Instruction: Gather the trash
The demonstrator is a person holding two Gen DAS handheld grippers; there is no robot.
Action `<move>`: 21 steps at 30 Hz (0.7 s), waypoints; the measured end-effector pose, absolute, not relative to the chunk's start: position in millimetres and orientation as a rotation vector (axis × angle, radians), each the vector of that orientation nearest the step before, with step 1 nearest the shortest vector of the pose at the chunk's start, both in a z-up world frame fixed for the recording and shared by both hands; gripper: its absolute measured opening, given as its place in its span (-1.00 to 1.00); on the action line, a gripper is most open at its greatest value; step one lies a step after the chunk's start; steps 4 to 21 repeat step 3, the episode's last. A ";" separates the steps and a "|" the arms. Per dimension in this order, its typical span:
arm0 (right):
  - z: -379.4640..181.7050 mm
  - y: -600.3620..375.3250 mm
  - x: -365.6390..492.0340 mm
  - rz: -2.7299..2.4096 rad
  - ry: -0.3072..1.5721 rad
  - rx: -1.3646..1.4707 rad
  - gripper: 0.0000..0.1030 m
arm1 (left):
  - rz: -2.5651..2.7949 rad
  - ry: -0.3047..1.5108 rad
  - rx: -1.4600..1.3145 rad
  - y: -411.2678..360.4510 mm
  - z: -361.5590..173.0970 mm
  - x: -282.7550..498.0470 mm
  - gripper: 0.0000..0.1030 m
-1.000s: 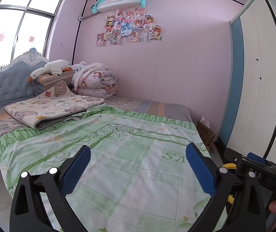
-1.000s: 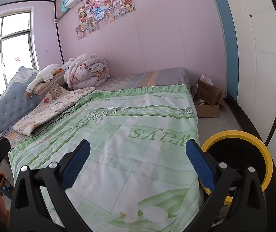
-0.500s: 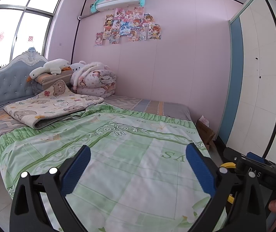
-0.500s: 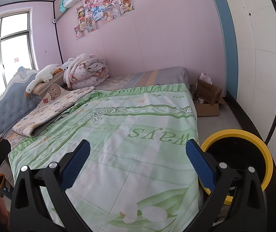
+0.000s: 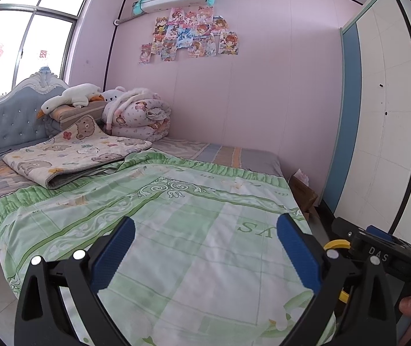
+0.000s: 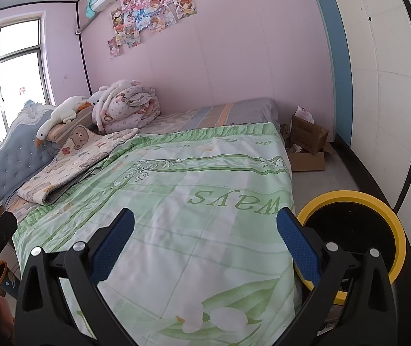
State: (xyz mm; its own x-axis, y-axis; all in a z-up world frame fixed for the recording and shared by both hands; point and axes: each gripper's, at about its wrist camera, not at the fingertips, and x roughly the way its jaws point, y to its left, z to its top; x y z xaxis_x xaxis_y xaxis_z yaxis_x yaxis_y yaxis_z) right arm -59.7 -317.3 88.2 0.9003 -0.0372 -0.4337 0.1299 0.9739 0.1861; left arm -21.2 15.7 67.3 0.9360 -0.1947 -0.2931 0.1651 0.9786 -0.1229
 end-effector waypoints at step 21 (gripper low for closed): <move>88.4 -317.5 -59.4 -0.088 0.443 0.215 0.85 | -0.184 0.310 -0.096 14.2 67.7 -21.0 0.85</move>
